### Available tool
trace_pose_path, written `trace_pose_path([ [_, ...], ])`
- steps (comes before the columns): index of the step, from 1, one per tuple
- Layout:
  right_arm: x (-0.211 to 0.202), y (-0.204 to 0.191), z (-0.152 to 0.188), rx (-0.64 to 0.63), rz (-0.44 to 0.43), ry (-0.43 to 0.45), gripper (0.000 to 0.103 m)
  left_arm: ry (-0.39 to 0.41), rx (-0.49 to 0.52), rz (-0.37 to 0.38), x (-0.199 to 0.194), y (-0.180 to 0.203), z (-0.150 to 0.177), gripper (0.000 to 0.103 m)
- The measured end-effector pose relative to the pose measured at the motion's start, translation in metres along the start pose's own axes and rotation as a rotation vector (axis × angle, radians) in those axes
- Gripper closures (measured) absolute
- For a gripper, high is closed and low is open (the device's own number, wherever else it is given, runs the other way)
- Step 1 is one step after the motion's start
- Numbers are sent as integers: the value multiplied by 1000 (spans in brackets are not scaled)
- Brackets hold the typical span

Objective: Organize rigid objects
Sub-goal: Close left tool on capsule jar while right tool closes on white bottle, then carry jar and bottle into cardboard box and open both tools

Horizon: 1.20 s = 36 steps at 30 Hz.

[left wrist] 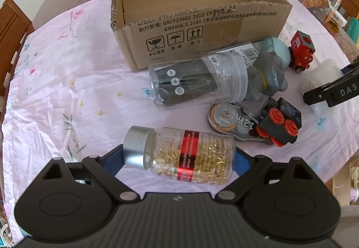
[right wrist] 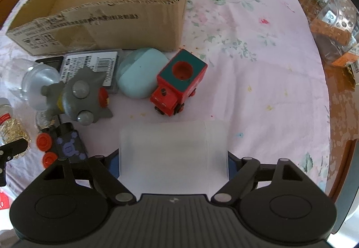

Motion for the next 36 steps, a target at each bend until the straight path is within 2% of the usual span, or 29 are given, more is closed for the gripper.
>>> trace_pose_path([
  [8, -41, -15, -2, -94, -35, 47, 16, 21, 72, 30, -31, -12, -16, 9],
  [12, -70, -25, -14, -149, -51, 108, 16, 73, 105, 17, -56, -18, -36, 9],
  [18, -93, -31, -49, -206, -72, 208, 16, 185, 94, 15, -74, -28, -83, 9],
  [23, -98, -38, -79, -234, -91, 255, 16, 232, 80, 3, -57, -33, -131, 9],
  [30, -94, -41, -113, -256, -92, 270, 16, 239, 39, -6, -16, -39, -191, 9],
  [34, -89, -41, -126, -256, -94, 270, 16, 259, -22, -36, 6, -45, -215, 8],
  [36, -86, -41, -132, -260, -90, 273, 16, 297, -52, -43, 12, -50, -221, 6],
])
Point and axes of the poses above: each gripper's, at about its wrist camera, not at the fingertips, and x roughly the way its jaws point, y to its right, z to its underside, the point moved 1 cm from there along x, roughly the way its jaws point, and after that the axes turned 8 degrees about -z, right-handed, at the moved point
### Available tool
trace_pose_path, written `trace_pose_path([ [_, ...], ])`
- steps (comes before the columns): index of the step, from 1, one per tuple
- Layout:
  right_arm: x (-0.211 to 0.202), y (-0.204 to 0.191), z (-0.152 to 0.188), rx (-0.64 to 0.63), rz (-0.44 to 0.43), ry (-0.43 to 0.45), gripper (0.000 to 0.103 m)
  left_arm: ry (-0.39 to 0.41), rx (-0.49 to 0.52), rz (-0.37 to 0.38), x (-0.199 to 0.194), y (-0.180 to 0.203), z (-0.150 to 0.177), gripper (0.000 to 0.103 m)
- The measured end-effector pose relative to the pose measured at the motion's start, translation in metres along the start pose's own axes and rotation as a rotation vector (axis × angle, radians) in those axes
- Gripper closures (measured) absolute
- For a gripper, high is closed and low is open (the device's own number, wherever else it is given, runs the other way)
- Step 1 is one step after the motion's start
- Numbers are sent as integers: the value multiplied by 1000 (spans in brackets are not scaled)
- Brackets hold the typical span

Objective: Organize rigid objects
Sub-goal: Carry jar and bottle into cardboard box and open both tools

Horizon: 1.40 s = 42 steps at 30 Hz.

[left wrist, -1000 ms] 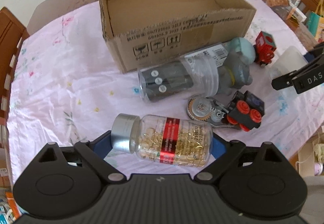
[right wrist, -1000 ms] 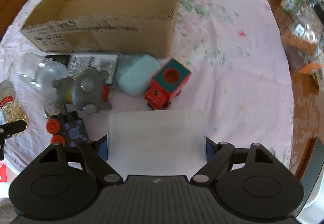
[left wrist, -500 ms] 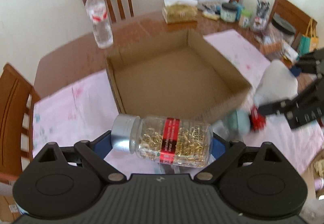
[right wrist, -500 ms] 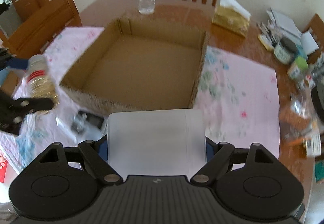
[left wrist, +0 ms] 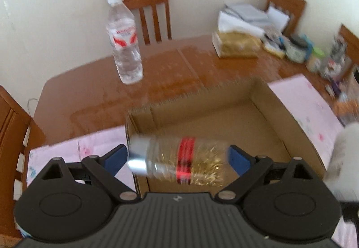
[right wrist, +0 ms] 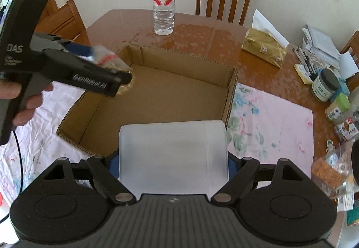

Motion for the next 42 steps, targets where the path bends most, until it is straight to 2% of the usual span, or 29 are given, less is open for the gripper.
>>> trace_pose_path([
  [4, 10, 5, -9, 8, -5, -7, 16, -2, -32, -20, 2, -8, -1, 6],
  [8, 21, 10, -19, 6, -6, -16, 16, 14, -42, -34, -15, -17, 8, 6],
  [15, 44, 17, -46, -1, -4, -17, 16, 31, -94, -66, -55, -40, 34, 5],
  [19, 59, 21, -66, -6, 25, -5, 16, 12, -135, -63, -65, -50, 53, 3],
  [21, 63, 21, -76, -8, 40, 15, 10, -4, -136, -71, -67, -52, 62, 3],
  [22, 63, 20, -81, -13, 54, 25, 2, -11, -136, -79, -68, -53, 66, 3],
  [24, 60, 16, -86, -38, 66, 59, 0, -28, -142, -87, -69, -55, 72, 3],
  [27, 55, 11, -88, -50, 77, 61, 0, -52, -161, -99, -73, -57, 80, 3],
  [30, 45, 4, -81, -46, 77, 61, 0, -75, -175, -111, -81, -55, 87, 3],
  [35, 28, -5, -49, -60, 88, 120, 0, -23, -172, -118, -90, -44, 110, 3],
  [37, 22, -5, -31, -11, 113, 116, 0, -57, -185, -137, -92, -38, 119, 3],
  [39, 13, -2, -12, 30, 86, 121, 0, -57, -179, -117, -96, -32, 127, 3],
  [42, 5, 2, 16, 72, 119, 118, 0, -77, -172, -137, -99, -23, 138, 3],
])
Point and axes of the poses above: each gripper's, at about its wrist camera, not at the fingertips, and x roughly the way its jaws point, y to its right, z to its underside, the point moved 1 cm from there along x, roughly the way its jaws point, and after that the axes turned 8 degrees about -z, right-handed, at the moved point
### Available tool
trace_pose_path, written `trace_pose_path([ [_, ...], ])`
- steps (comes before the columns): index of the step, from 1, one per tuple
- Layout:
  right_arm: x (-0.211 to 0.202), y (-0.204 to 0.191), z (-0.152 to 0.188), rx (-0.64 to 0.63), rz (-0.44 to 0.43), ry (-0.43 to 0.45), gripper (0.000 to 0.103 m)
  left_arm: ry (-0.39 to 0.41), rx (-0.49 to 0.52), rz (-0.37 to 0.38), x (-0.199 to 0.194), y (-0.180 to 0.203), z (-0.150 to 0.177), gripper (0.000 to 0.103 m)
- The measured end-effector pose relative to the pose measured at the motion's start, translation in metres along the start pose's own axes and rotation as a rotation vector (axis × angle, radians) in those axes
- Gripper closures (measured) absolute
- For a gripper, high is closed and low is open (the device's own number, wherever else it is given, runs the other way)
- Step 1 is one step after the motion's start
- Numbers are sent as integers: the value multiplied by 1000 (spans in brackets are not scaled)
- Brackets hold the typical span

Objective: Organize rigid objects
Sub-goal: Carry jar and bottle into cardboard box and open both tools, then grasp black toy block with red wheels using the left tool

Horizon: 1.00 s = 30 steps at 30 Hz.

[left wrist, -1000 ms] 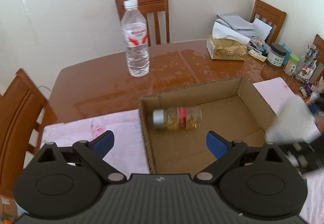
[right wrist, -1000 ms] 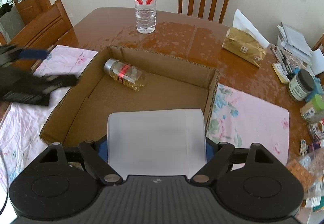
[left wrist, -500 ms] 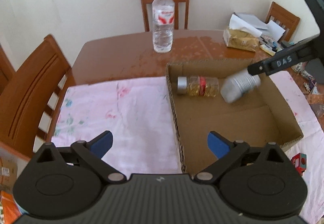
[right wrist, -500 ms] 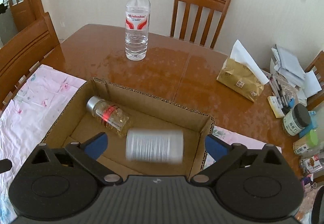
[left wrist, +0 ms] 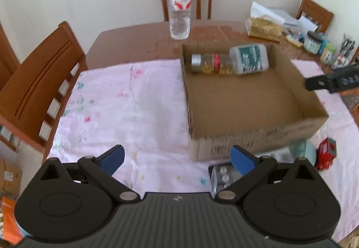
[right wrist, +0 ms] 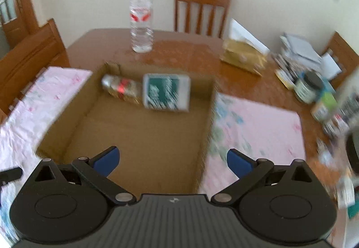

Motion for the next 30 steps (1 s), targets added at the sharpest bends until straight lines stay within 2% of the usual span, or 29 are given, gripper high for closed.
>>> trace_pose_path([
  [5, -11, 17, 37, 98, 43, -26, 0, -7, 5, 10, -7, 6, 18, 3],
  [11, 0, 29, 78, 174, 108, -85, 0, -8, 18, 5, -12, 14, 32, 3],
  [16, 13, 39, 91, 234, 126, -118, 0, -15, 52, 36, -15, 21, 41, 3],
  [22, 9, 55, 106, 328, 144, -125, 0, -18, 120, 55, -15, 28, 53, 3],
  [30, -5, 70, 123, 371, 227, -140, 0, -14, 157, 117, -15, 37, 58, 3],
])
Point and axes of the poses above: each gripper's, at about its wrist camera, not at the fingertips, and x roughly the way its jaws point, y to its right, z to its underside, the point moved 1 cm from there along x, roughly the way its jaws point, and after that the axes turned 8 degrees about -z, right-handed, at the moved point
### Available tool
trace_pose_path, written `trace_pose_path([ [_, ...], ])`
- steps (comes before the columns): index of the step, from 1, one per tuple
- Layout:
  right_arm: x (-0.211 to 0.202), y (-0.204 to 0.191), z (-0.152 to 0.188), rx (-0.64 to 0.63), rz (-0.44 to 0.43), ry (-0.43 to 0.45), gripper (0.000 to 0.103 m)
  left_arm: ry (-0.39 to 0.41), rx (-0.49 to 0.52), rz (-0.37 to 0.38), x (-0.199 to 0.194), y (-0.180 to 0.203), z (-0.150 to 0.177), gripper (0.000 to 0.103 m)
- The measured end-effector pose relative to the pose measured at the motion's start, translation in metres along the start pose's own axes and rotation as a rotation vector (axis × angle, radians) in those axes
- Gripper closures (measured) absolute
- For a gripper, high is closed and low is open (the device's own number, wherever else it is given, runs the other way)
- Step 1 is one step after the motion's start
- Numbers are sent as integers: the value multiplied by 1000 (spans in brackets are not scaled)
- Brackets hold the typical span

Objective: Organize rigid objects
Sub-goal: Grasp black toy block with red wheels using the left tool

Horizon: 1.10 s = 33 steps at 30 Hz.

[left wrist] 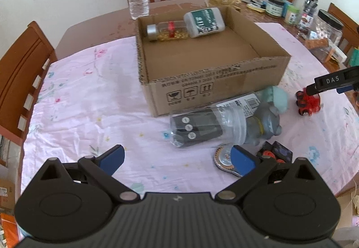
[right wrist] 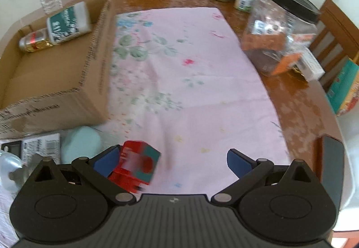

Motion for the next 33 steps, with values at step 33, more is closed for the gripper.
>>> trace_pose_path([
  [33, 29, 18, 28, -709, -416, -9, 0, -85, -188, -188, 23, 136, 13, 3],
])
Point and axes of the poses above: each gripper's, at about its wrist camera, not at the fingertips, and x roughly the way its jaws point, y to its right, z to its underside, the point moved 1 cm from there along x, roughly the way its jaws point, and after that the axes turned 8 degrees about -z, right-handed, at the moved point
